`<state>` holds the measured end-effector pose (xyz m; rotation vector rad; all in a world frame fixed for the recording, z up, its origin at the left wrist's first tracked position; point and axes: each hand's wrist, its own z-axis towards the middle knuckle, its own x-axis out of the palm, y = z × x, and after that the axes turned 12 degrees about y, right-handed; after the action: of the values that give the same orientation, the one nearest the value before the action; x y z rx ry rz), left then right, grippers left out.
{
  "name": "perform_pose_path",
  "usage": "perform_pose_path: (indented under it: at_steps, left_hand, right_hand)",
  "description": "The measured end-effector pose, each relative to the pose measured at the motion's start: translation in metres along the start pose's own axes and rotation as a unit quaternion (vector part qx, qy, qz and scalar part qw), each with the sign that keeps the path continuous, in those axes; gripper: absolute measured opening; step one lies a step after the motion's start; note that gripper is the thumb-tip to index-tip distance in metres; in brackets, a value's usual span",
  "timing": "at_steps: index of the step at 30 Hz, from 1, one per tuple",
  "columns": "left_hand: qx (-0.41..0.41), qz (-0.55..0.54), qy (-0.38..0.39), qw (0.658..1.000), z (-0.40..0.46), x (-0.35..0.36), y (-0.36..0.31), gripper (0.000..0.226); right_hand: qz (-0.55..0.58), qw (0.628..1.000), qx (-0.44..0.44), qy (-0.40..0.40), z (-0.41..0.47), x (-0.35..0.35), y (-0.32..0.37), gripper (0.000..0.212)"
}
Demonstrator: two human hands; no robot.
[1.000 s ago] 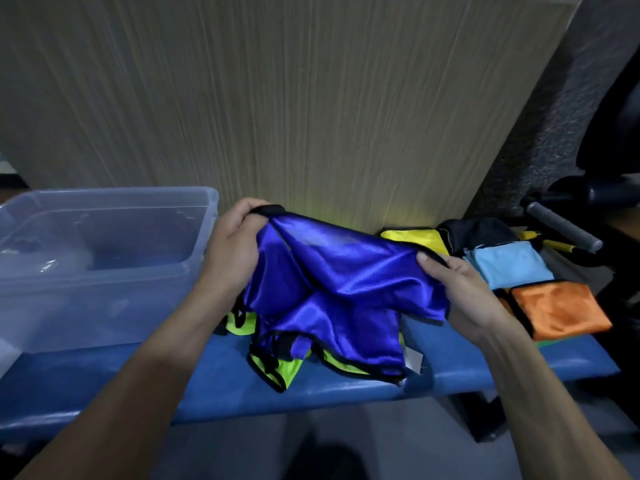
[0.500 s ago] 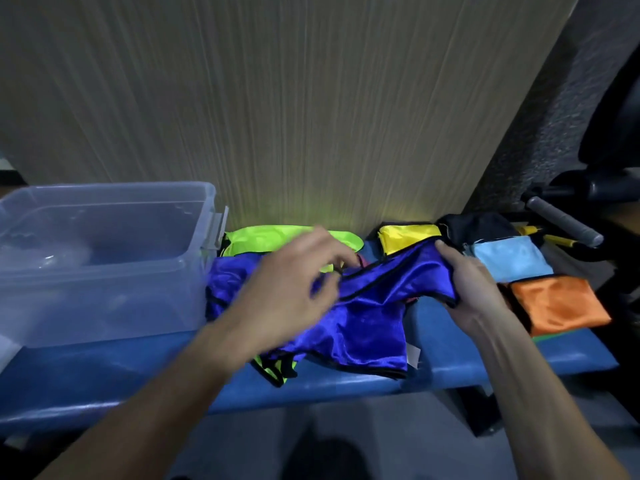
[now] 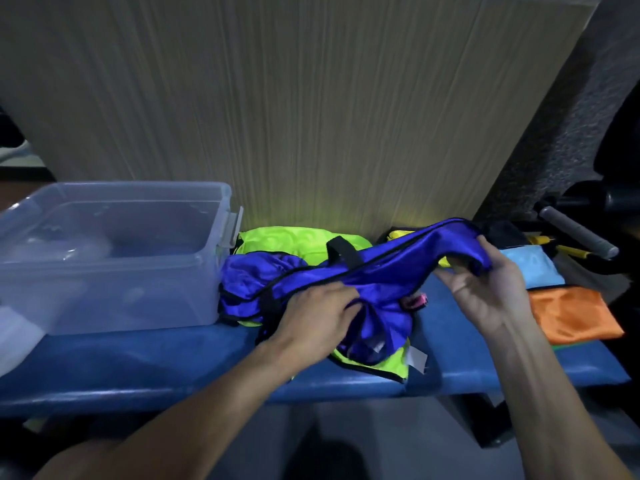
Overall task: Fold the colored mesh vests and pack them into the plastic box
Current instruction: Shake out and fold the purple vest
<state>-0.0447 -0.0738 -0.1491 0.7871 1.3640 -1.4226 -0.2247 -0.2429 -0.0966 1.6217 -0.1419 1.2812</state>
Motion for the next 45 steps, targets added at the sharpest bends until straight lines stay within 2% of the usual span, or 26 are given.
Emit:
perform_pose_path:
  at_steps: [2, 4, 6, 7, 8, 9, 11, 13, 16, 17, 18, 21, 22, 24, 26, 30, 32, 33, 35, 37, 38, 42, 45]
  left_hand:
    - [0.002, -0.167, -0.068, 0.984, -0.001, -0.027, -0.003, 0.031]
    - [0.001, -0.309, -0.133, 0.942, -0.002, -0.061, -0.004, 0.034]
    - [0.004, -0.406, -0.159, 0.900, -0.003, -0.094, -0.003, 0.040]
    - [0.015, -0.428, -0.156, 0.890, -0.004, -0.109, -0.006, 0.042]
    - [0.034, -0.428, -0.148, 0.891, -0.004, -0.125, -0.010, 0.042]
    - [0.053, -0.414, -0.139, 0.898, -0.003, -0.141, -0.016, 0.040]
    - [0.082, -0.382, -0.123, 0.912, 0.002, -0.172, -0.030, 0.039]
    - [0.093, -0.367, -0.096, 0.920, 0.008, -0.202, -0.043, 0.038]
    - [0.102, -0.324, -0.082, 0.937, 0.016, -0.234, -0.060, 0.033]
    - [0.107, -0.303, -0.087, 0.943, 0.017, -0.242, -0.067, 0.032]
    - [0.115, -0.282, -0.095, 0.948, 0.019, -0.251, -0.074, 0.032]
    - [0.112, -0.200, -0.139, 0.963, 0.020, -0.270, -0.082, 0.040]
    - [0.106, -0.171, -0.155, 0.967, 0.019, -0.275, -0.080, 0.043]
    - [0.119, -0.177, -0.156, 0.964, 0.012, -0.277, -0.072, 0.041]
    - [0.144, -0.270, -0.119, 0.945, 0.000, -0.267, -0.059, 0.039]
    - [0.144, -0.472, 0.032, 0.869, -0.032, -0.213, -0.028, 0.091]
    - [0.163, -0.515, 0.106, 0.835, -0.047, -0.181, -0.017, 0.101]
    - [0.166, -0.519, 0.129, 0.829, -0.054, -0.168, -0.016, 0.099]
    - [0.132, -0.470, 0.115, 0.865, -0.061, -0.141, -0.018, 0.073]
    - [0.073, -0.407, 0.034, 0.910, -0.058, -0.119, -0.013, 0.028]
    - [0.033, -0.398, -0.006, 0.917, -0.058, -0.114, -0.008, 0.016]
    - [-0.070, -0.394, -0.065, 0.914, -0.057, -0.117, 0.025, 0.035]
    - [-0.092, -0.441, -0.090, 0.888, -0.058, -0.132, 0.041, 0.021]
  right_hand:
    - [0.011, 1.000, -0.012, 0.013, 0.001, -0.005, 0.002, 0.019]
    - [-0.016, 1.000, -0.003, 0.006, -0.001, -0.008, 0.002, 0.017]
    - [-0.085, 0.996, 0.022, 0.007, -0.002, -0.009, 0.001, 0.025]
    - [-0.136, 0.990, 0.036, 0.005, -0.005, -0.006, -0.002, 0.029]
    - [-0.191, 0.980, 0.050, 0.008, -0.008, -0.004, -0.006, 0.034]
    - [-0.254, 0.965, 0.059, 0.007, -0.012, -0.002, -0.010, 0.049]
    - [-0.398, 0.916, 0.042, 0.033, -0.026, 0.010, -0.017, 0.073]
    - [-0.477, 0.871, 0.005, 0.119, -0.040, 0.035, -0.017, 0.088]
    - [-0.492, 0.831, -0.053, 0.255, -0.050, 0.094, -0.006, 0.111]
    - [-0.503, 0.815, -0.084, 0.275, -0.052, 0.117, -0.002, 0.108]
    - [-0.513, 0.803, -0.119, 0.277, -0.054, 0.138, 0.000, 0.094]
    - [-0.519, 0.799, -0.209, 0.221, -0.051, 0.187, 0.007, 0.018]
    - [-0.514, 0.803, -0.223, 0.204, -0.050, 0.197, 0.012, 0.006]
    - [-0.487, 0.820, -0.233, 0.190, -0.050, 0.213, 0.021, 0.013]
    - [-0.452, 0.842, -0.229, 0.186, -0.051, 0.228, 0.032, 0.020]
    - [-0.414, 0.875, -0.179, 0.177, -0.043, 0.248, 0.044, 0.017]
    - [-0.418, 0.877, -0.166, 0.171, -0.037, 0.257, 0.047, 0.016]
    - [-0.423, 0.875, -0.164, 0.171, -0.035, 0.261, 0.047, 0.016]
    - [-0.436, 0.868, -0.166, 0.171, -0.032, 0.266, 0.050, 0.012]
    - [-0.450, 0.862, -0.162, 0.170, -0.030, 0.268, 0.051, 0.007]
    - [-0.452, 0.862, -0.161, 0.163, -0.028, 0.267, 0.051, 0.008]
    - [-0.428, 0.883, -0.158, 0.110, -0.015, 0.243, 0.057, 0.013]
    - [-0.391, 0.908, -0.141, 0.050, -0.005, 0.220, 0.060, 0.009]
